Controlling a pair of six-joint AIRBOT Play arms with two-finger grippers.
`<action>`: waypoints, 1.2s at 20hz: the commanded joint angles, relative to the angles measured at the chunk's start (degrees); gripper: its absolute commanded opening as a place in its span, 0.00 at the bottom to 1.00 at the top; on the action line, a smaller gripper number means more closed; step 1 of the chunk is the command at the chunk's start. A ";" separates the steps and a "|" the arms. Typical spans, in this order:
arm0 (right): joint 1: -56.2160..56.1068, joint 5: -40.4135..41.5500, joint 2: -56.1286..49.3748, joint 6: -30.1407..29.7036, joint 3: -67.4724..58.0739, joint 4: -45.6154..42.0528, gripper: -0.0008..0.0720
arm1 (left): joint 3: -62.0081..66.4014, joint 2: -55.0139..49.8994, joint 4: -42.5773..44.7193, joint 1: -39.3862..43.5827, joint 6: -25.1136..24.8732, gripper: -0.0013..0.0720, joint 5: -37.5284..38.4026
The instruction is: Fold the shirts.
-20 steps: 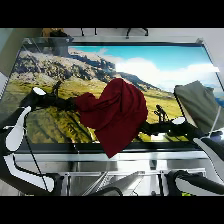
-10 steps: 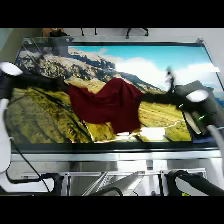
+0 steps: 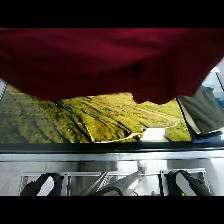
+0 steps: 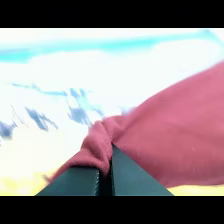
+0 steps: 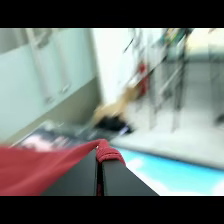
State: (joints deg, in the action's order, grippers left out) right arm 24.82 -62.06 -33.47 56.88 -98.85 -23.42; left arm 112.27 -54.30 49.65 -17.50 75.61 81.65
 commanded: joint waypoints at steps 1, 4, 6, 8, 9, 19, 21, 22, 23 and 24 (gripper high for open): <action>2.97 2.25 1.27 -2.43 -4.46 -0.33 0.03 | 3.45 5.81 1.95 -2.01 -1.03 0.05 -2.34; 2.95 0.37 -4.57 -3.45 -4.44 2.82 0.03 | -0.24 2.73 1.66 0.31 -1.05 0.05 -0.83; 2.86 -4.74 -11.52 -6.27 -4.33 9.64 0.03 | -4.76 -1.73 1.68 3.93 -2.54 0.05 -2.38; 1.42 -8.48 -19.39 -7.23 -4.31 13.68 0.03 | -9.49 -7.76 1.84 8.61 -5.57 0.05 -5.60; -0.72 -8.59 -23.41 -7.23 -4.24 12.63 0.03 | -11.52 -11.06 1.88 10.58 -6.49 0.05 -7.87; -20.13 8.87 -56.98 -7.21 -4.22 -5.99 0.04 | -16.02 -44.44 1.86 13.64 -8.76 0.05 -26.73; -20.41 9.38 -59.14 -7.17 -4.22 -6.27 0.10 | -14.97 -47.67 1.88 13.33 -8.74 0.05 -27.45; -20.26 8.44 -59.47 -7.13 -4.22 -6.82 0.23 | -13.73 -48.87 1.84 12.79 -8.72 0.05 -26.05; -19.78 6.49 -59.32 -5.55 -4.24 -8.72 0.24 | -11.69 -50.05 1.90 12.17 -8.72 0.05 -23.26; -19.02 4.11 -58.86 -2.97 -4.24 -11.54 0.24 | -9.53 -50.93 1.88 11.26 -8.72 0.05 -20.17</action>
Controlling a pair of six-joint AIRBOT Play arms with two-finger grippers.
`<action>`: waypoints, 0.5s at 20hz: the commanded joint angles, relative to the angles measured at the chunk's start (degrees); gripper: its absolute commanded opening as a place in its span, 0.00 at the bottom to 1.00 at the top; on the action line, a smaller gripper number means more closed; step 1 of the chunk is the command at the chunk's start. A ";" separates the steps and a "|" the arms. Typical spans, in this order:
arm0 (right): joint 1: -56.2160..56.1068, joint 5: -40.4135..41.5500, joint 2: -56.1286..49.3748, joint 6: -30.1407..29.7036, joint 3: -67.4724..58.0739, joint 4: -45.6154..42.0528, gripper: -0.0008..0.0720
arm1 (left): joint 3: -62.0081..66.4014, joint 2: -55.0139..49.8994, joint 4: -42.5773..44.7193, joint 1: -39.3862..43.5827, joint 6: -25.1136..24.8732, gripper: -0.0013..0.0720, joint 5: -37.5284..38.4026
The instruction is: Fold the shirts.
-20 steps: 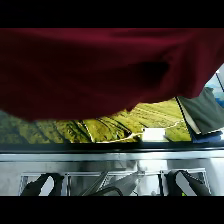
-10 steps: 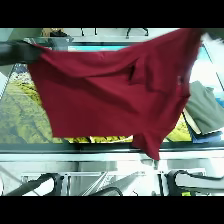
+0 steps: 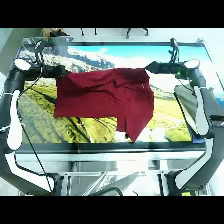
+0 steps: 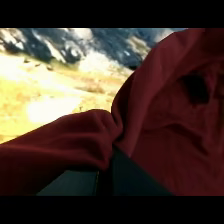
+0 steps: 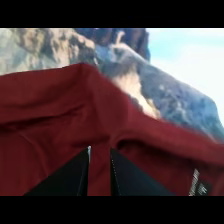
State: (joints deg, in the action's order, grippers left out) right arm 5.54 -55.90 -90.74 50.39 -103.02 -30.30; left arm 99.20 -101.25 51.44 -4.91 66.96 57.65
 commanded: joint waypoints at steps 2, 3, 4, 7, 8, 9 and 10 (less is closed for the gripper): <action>2.36 -10.21 -0.37 10.45 -0.02 -12.33 0.23 | 6.84 -4.35 0.09 -4.20 0.15 0.88 10.08; 3.32 -15.32 0.09 11.85 0.31 -15.30 0.23 | 8.24 -4.35 0.11 -5.77 0.61 0.93 12.66; 4.15 -20.61 0.37 13.05 1.20 -17.73 0.22 | 9.16 -4.35 0.11 -7.54 1.77 0.93 14.88; 6.16 -27.74 2.75 15.37 8.94 -22.62 0.22 | 8.24 -4.28 0.13 -13.38 4.15 0.93 20.31; 7.04 -27.63 4.37 15.63 13.03 -22.88 0.22 | 6.23 -4.22 0.13 -14.84 4.13 0.93 21.64; 7.91 -27.06 6.08 15.58 16.85 -22.88 0.22 | 3.37 -4.24 0.39 -16.20 4.00 0.93 23.26; 8.90 -25.81 8.15 15.61 20.94 -22.86 0.22 | 0.07 -4.22 1.51 -17.18 4.00 0.93 23.91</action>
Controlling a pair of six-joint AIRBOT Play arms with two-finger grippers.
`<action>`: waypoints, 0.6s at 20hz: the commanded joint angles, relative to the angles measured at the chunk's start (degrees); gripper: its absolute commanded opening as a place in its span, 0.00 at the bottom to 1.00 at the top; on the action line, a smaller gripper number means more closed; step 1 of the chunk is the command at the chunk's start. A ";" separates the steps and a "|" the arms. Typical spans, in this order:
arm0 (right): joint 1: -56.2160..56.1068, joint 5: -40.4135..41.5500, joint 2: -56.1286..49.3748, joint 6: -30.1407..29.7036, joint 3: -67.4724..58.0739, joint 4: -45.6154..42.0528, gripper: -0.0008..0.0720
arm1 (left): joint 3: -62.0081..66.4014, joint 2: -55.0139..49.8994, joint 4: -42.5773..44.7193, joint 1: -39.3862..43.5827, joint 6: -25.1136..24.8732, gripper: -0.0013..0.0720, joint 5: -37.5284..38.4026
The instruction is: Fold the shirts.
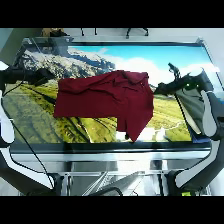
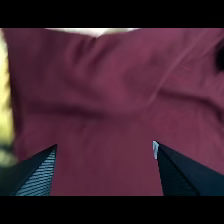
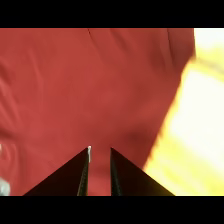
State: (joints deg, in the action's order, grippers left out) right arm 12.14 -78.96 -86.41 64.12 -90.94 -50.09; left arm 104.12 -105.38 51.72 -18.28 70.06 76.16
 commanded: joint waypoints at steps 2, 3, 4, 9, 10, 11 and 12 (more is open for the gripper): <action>4.04 0.81 7.74 1.90 15.52 -3.02 0.22 | -12.00 -0.11 2.73 -4.76 -0.31 0.93 4.70; 4.66 2.16 9.16 1.90 17.84 -3.02 0.22 | -14.82 -0.11 2.60 -4.74 -1.20 0.93 3.28; 5.09 2.64 9.94 1.90 19.23 -2.71 0.22 | -17.03 -0.11 2.58 -4.57 -1.97 0.93 1.44; 4.85 2.21 10.34 1.86 20.59 -2.40 0.22 | -22.49 -0.11 2.82 -2.95 -3.91 0.93 -6.62; 4.92 2.21 10.34 1.86 20.59 -2.43 0.22 | -22.49 -0.13 3.02 -2.97 -4.04 0.93 -6.84; 5.03 2.21 10.34 1.86 20.59 -2.43 0.22 | -22.38 -0.09 3.63 -3.32 -4.02 0.93 -6.93; 5.05 2.21 10.34 1.68 20.59 -2.43 0.22 | -22.23 -0.11 4.33 -3.43 -4.02 0.93 -6.71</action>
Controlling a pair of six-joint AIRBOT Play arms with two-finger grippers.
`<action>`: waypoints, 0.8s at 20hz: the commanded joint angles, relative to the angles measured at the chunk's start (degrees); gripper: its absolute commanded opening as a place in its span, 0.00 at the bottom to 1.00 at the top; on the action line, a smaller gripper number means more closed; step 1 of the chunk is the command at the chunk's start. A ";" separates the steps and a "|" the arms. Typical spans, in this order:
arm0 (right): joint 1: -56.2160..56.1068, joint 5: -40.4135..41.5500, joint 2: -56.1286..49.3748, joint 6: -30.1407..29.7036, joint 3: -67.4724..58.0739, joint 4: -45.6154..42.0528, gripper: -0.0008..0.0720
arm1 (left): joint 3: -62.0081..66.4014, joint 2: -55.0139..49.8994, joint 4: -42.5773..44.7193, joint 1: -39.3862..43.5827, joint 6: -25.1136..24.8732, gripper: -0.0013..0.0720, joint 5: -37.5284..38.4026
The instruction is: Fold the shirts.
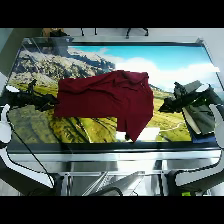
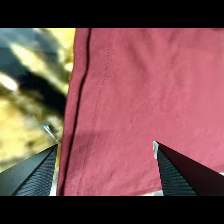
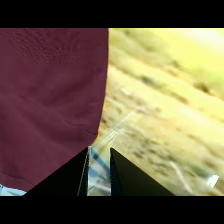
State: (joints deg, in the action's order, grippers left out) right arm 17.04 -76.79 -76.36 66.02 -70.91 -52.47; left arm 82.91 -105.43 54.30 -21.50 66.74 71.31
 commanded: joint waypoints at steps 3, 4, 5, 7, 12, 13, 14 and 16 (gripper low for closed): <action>0.11 0.09 0.28 -0.22 0.57 0.07 0.22 | -1.14 -0.09 1.51 0.22 -0.72 0.93 -1.36; 0.11 0.11 0.26 -0.22 0.57 0.00 0.22 | -1.14 -0.20 1.44 1.03 -0.72 0.93 -0.57; 0.11 0.35 0.26 -0.24 0.59 -0.07 0.23 | -1.14 -0.20 1.49 1.95 -0.90 0.93 0.35; 0.11 1.46 0.26 -0.90 0.59 -0.04 0.23 | -1.11 -0.20 1.46 4.17 -1.51 0.93 3.02; 0.13 2.93 0.26 -1.31 0.59 -0.04 0.23 | -1.11 -0.17 1.49 7.06 -2.47 0.50 6.78; 0.13 2.95 0.22 -1.33 0.59 -0.07 0.23 | -1.11 -0.20 1.49 7.04 -2.45 0.50 6.60; 0.13 3.10 0.09 -1.31 0.59 -0.33 0.23 | -1.11 -0.20 1.57 6.93 -2.45 0.50 6.27; 0.13 3.10 -0.98 -1.36 0.59 -0.37 0.24 | -1.11 -0.17 1.66 6.45 -2.47 0.07 5.31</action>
State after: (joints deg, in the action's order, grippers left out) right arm 17.15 -73.97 -76.49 64.88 -70.35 -52.53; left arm 81.73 -105.69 56.25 -15.00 64.40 76.93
